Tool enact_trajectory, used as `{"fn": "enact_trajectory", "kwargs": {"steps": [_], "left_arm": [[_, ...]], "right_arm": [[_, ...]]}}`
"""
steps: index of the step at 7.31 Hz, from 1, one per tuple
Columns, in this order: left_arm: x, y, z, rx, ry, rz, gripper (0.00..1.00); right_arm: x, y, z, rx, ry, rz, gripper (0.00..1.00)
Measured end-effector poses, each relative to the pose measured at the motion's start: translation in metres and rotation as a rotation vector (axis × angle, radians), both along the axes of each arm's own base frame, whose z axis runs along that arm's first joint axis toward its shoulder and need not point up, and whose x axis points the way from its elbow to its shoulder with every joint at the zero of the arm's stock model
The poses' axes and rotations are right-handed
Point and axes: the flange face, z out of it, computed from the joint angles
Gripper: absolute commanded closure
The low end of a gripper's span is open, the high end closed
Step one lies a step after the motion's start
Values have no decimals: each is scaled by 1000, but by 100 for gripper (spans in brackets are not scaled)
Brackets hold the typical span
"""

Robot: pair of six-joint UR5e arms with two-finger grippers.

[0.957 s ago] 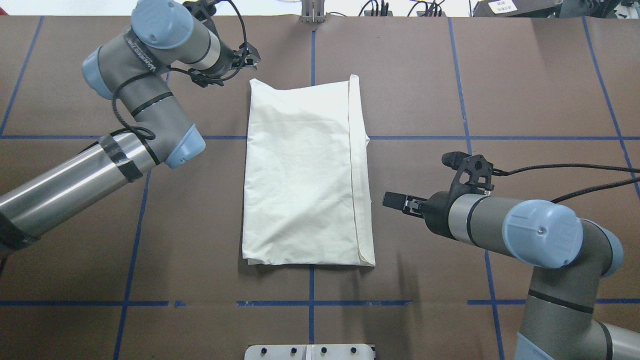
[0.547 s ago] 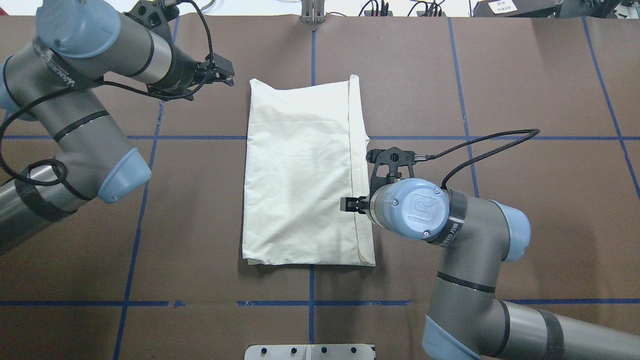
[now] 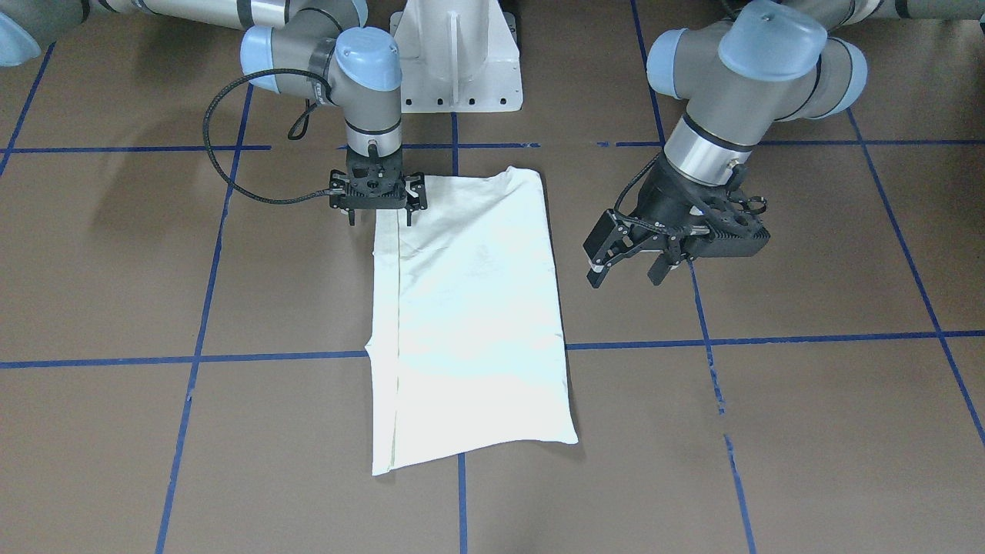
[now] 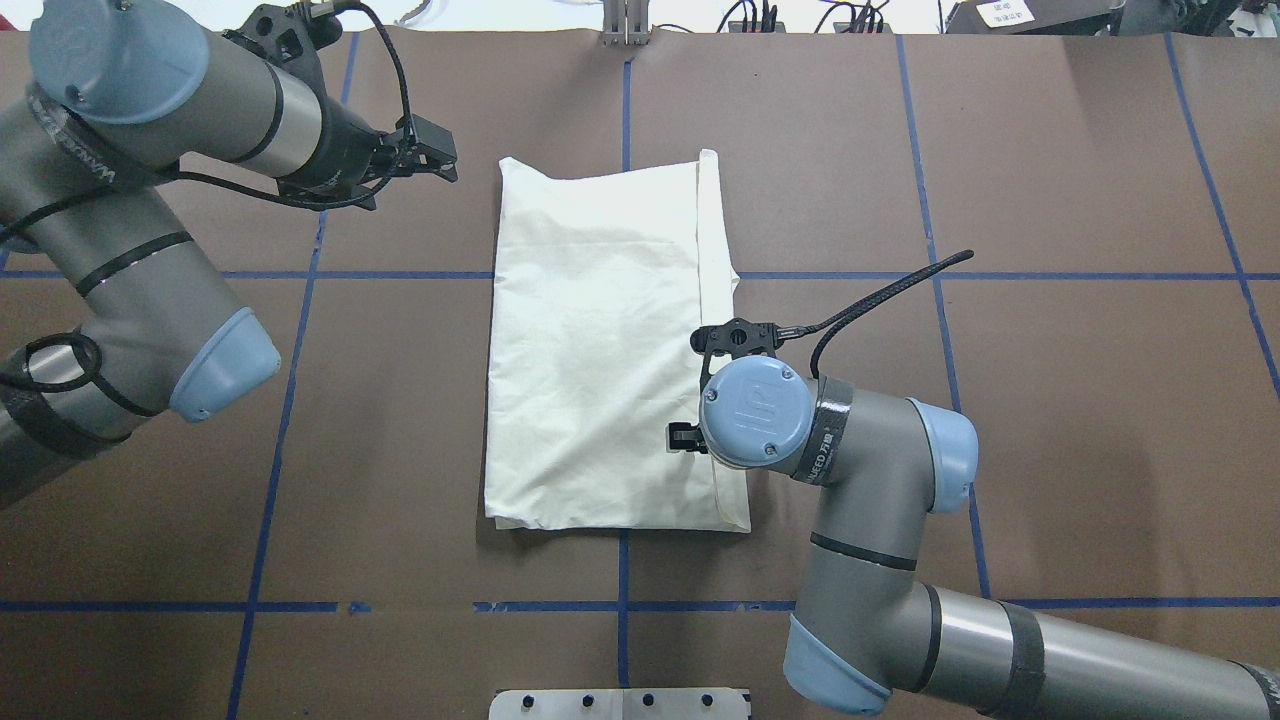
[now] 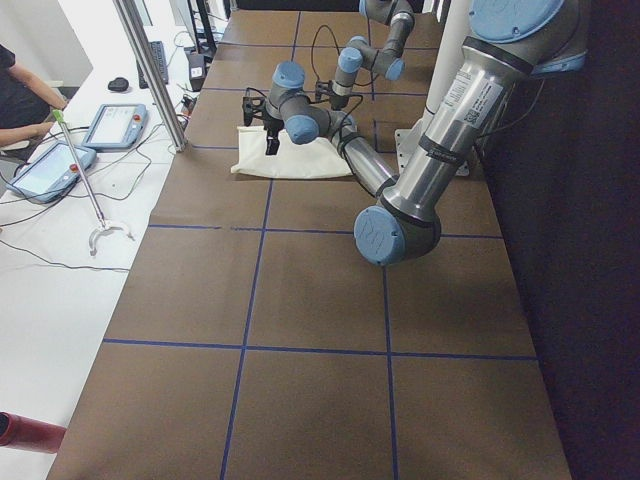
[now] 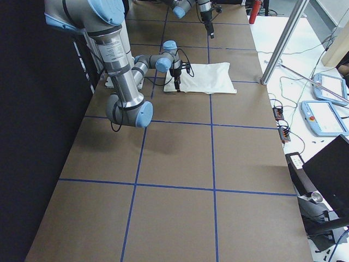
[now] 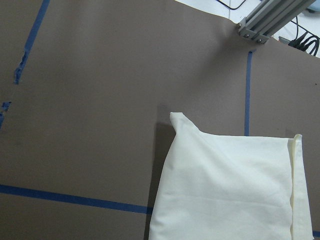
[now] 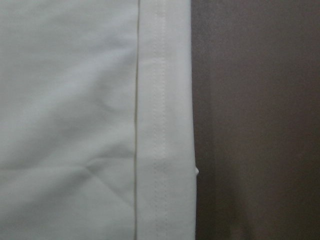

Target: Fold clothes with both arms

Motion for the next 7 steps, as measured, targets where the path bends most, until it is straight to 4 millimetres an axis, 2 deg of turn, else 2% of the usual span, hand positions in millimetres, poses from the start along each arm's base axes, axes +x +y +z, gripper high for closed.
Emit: {"fn": "enact_trajectory", "kwargs": {"steps": [4,7], "left_arm": [[0,1,-1,4,4,1,0],[3,1,1,1,3,3,0]], "right_arm": [[-6,3,6,-56,58,-36,0],[0,-7,10,-74,78,-49,0]]}}
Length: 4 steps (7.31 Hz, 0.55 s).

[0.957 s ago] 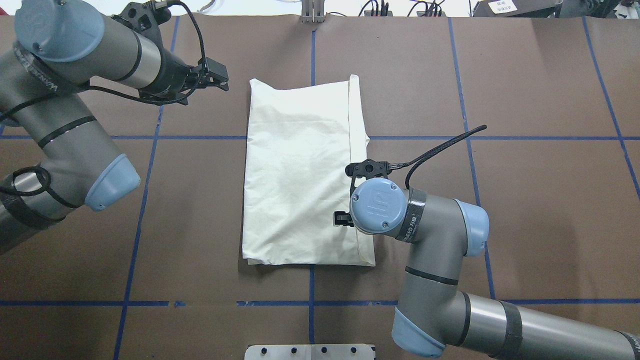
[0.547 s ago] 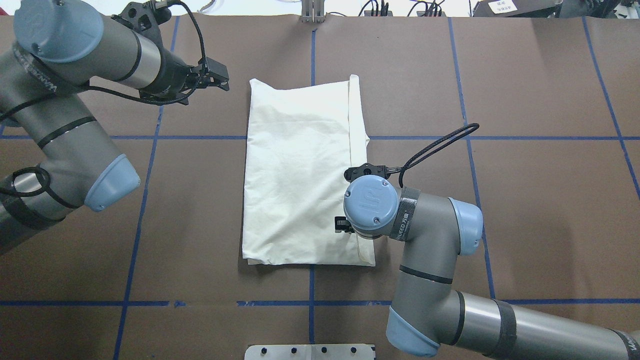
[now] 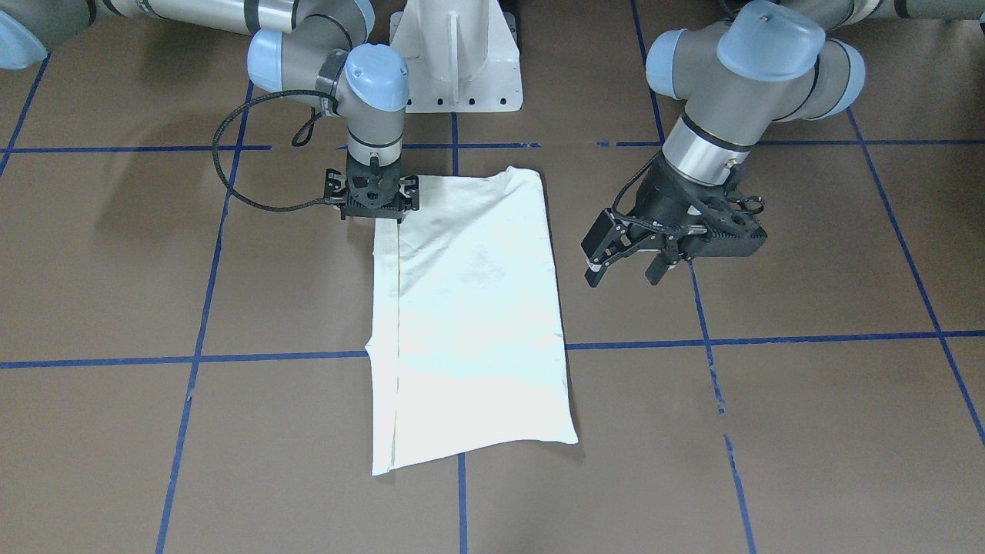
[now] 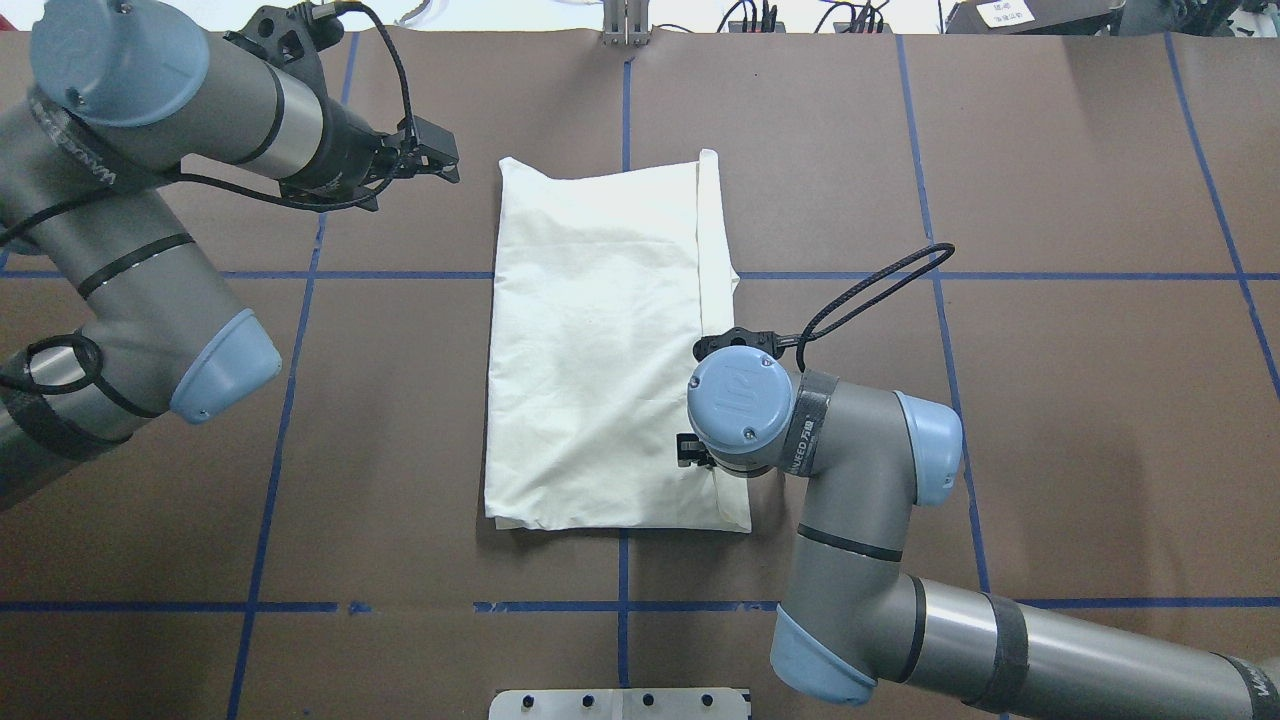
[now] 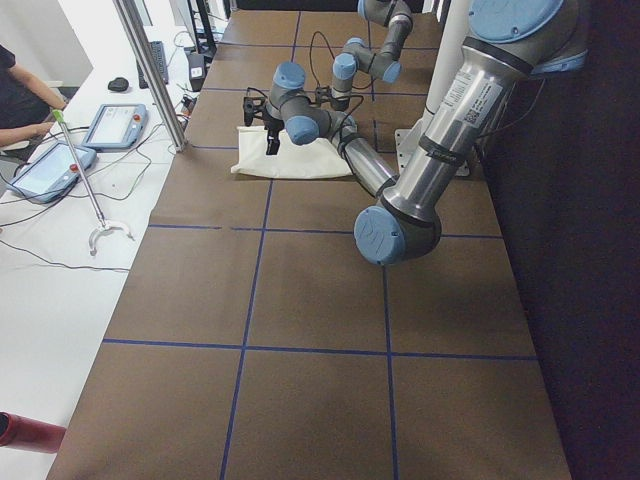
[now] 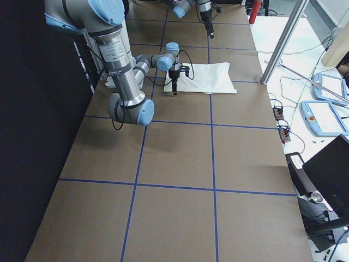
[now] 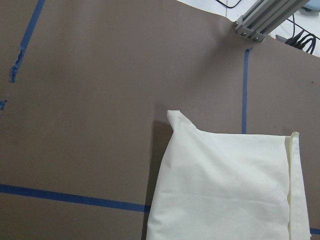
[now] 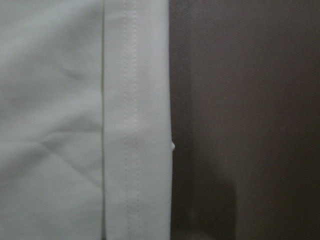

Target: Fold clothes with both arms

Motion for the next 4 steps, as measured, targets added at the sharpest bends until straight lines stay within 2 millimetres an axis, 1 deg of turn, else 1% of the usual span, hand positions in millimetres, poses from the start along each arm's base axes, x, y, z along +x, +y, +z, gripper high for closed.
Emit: {"fn": "enact_trajectory", "kwargs": {"steps": [2,4], "left_arm": [[1,0,-1,1,2,1,0],[1,2,-6,9,10,2,0]], "right_arm": [[7,-8,0,-3,1,-4,0],[17,-16,8,-5,16,-12,0]]}}
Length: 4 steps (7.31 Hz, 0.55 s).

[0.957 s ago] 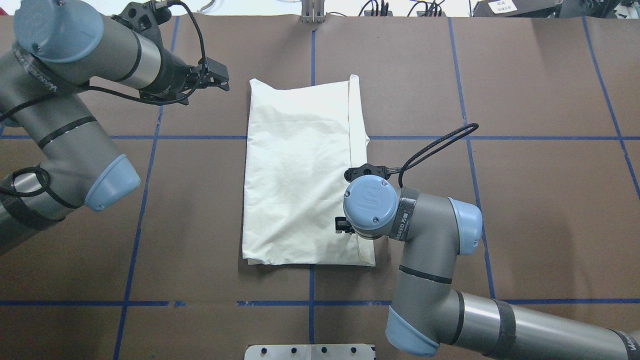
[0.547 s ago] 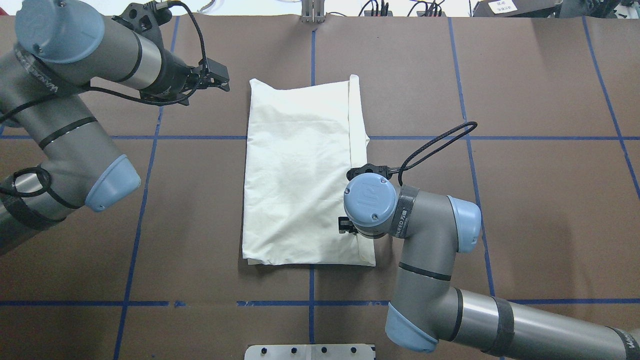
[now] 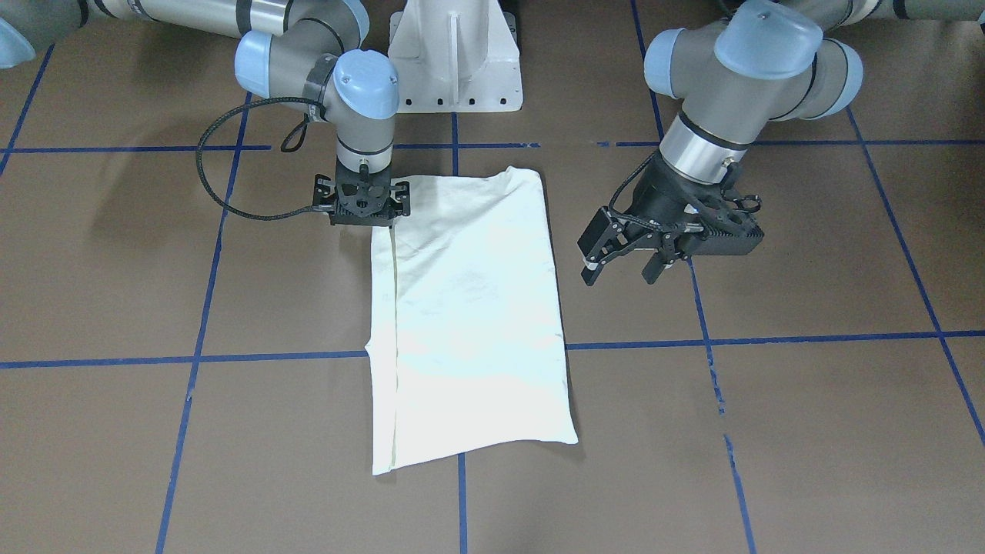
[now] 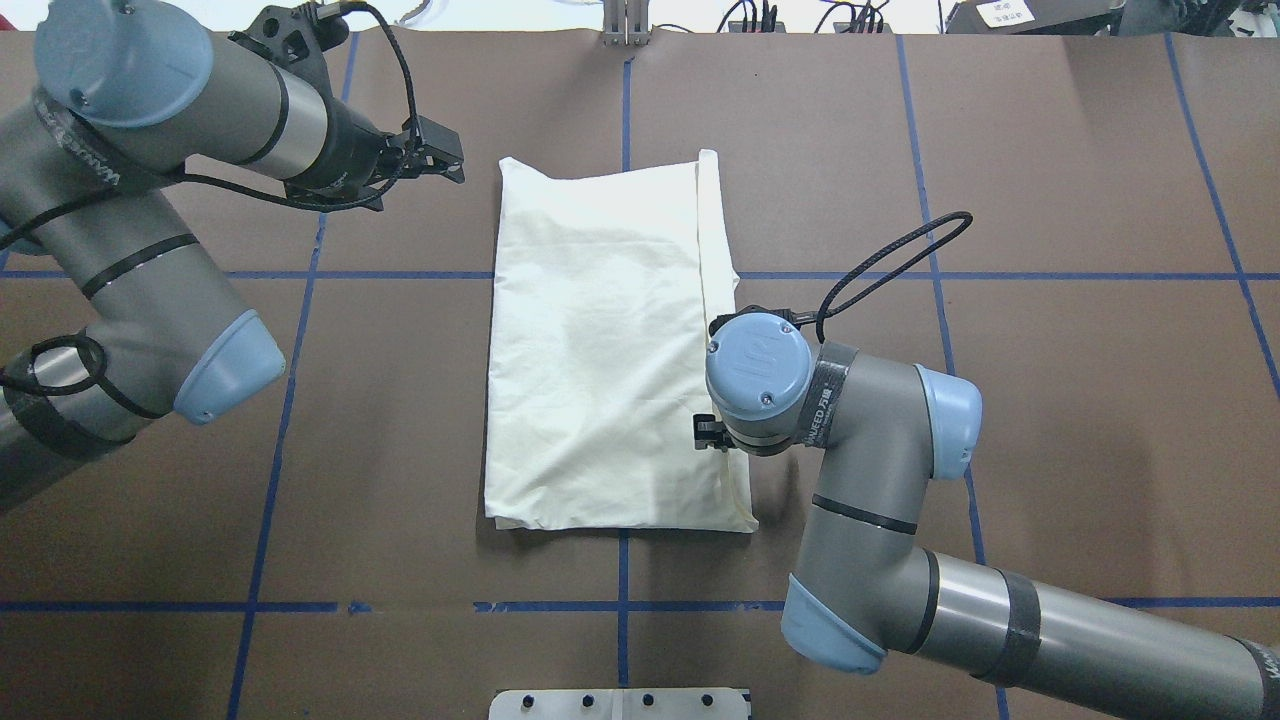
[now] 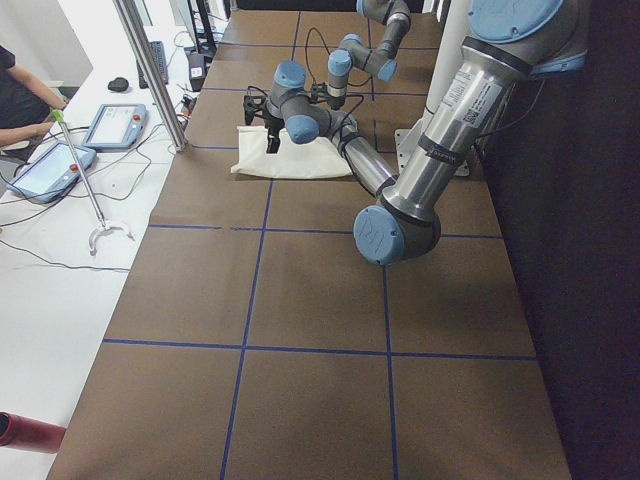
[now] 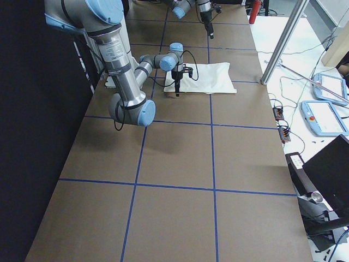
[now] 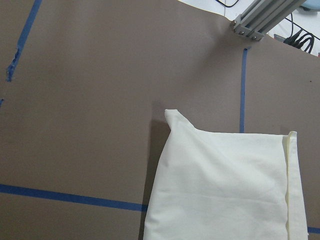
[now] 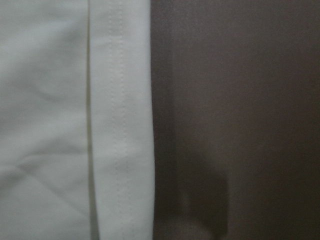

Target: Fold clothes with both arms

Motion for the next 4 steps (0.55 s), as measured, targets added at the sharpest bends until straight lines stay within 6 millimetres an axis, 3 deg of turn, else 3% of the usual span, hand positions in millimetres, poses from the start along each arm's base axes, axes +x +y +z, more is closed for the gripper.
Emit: {"fn": "enact_trajectory", "kwargs": {"steps": [3,4], "left_arm": [[1,1,-5,3,8,0,0],[2,2,-5,2,9,1,0]], "right_arm": [[45,-3,31,22,28,-38,0],[59,-5,32,30,24,-38,0]]}}
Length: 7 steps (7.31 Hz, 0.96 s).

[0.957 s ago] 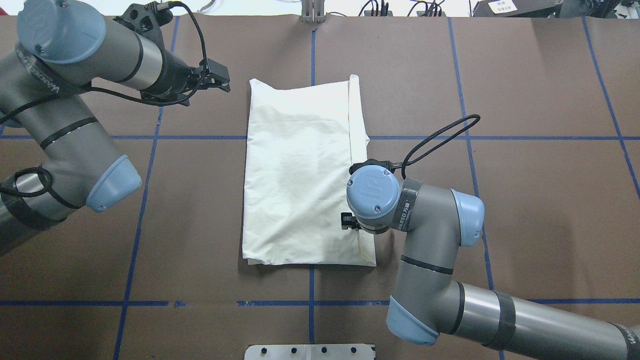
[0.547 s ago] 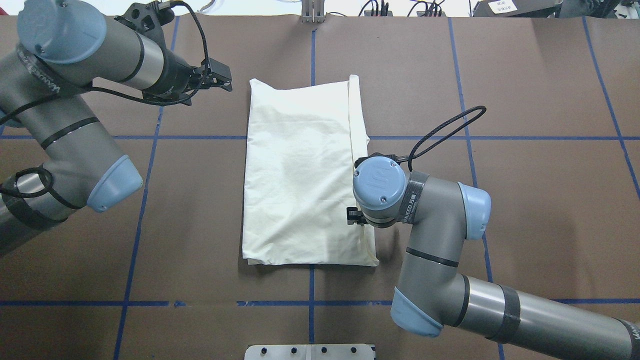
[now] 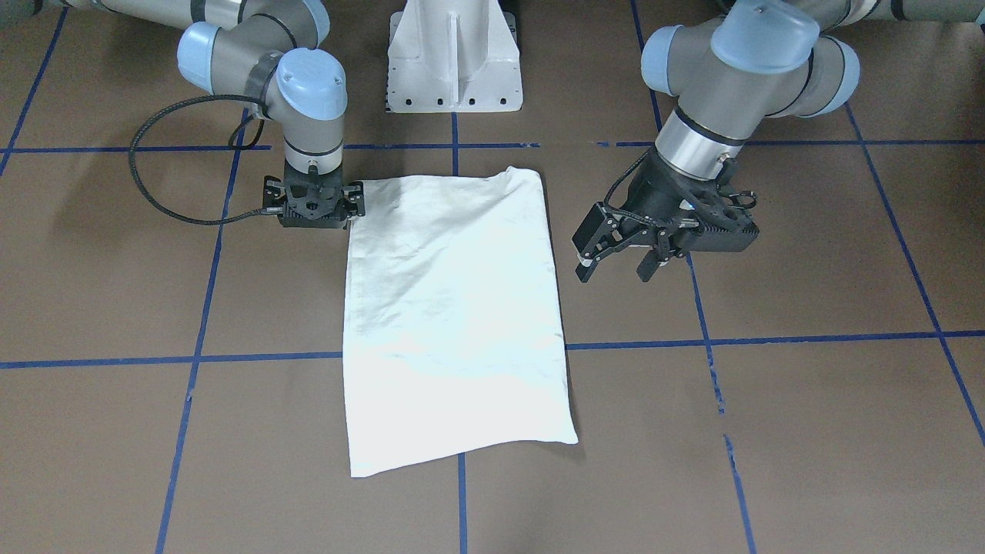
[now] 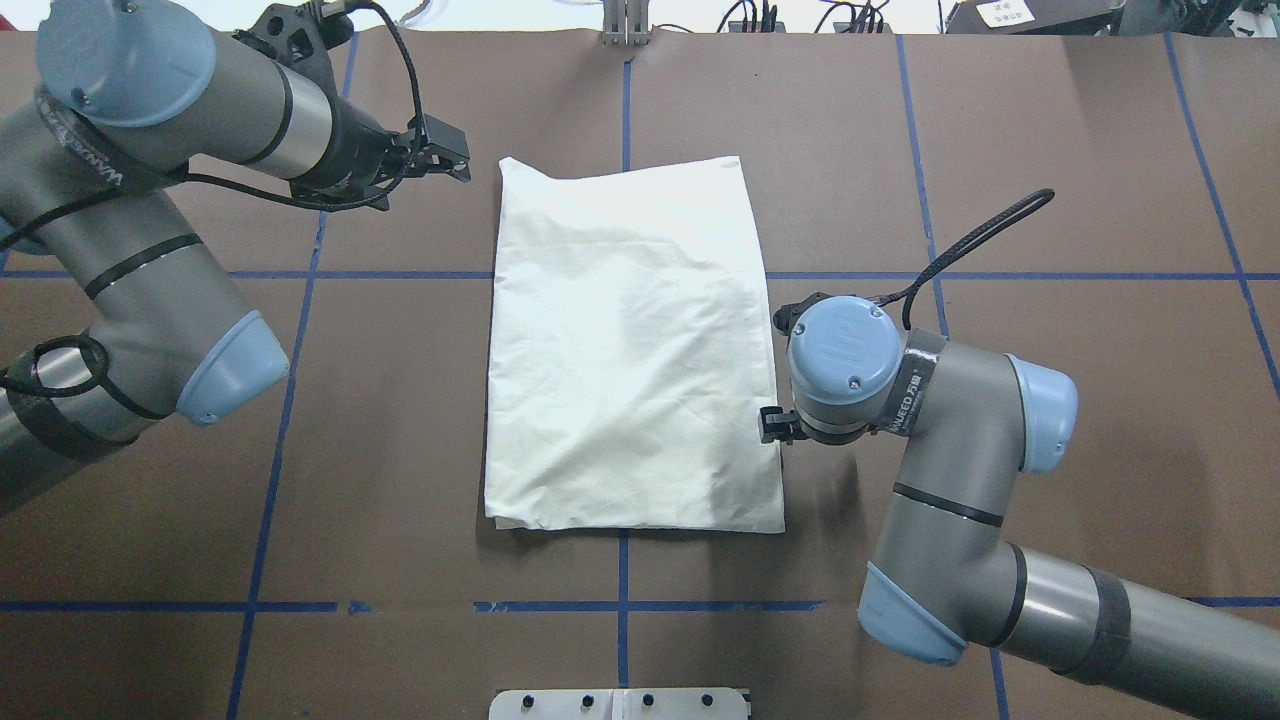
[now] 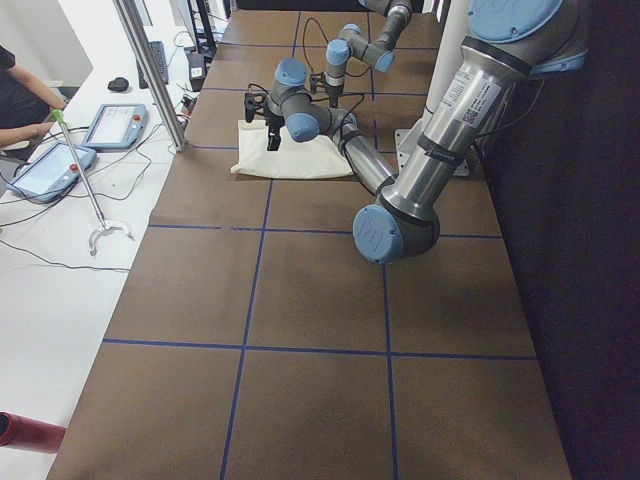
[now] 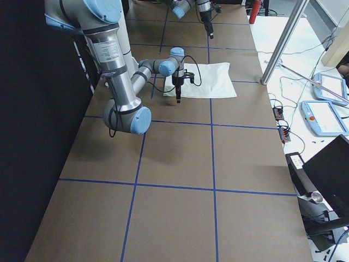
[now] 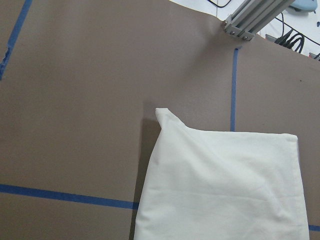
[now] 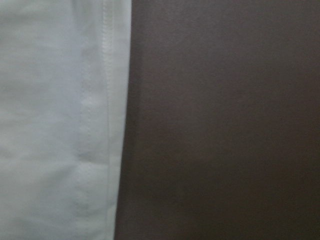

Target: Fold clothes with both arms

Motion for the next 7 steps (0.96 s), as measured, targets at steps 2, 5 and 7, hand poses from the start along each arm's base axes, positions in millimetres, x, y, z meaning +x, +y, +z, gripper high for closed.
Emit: {"fn": "enact_trajectory", "kwargs": {"steps": [2,5,7], "left_arm": [[6,5,2,-10,1,9,0],[68,62,19,-260,59,16,8],[124,122,28,-409,48,5,11]], "right_arm": [[12,-3,-25,22,-52,10,0],[19,3,-85,49,-186,54,0],[21,10,-104,40,-292,108,0]]}}
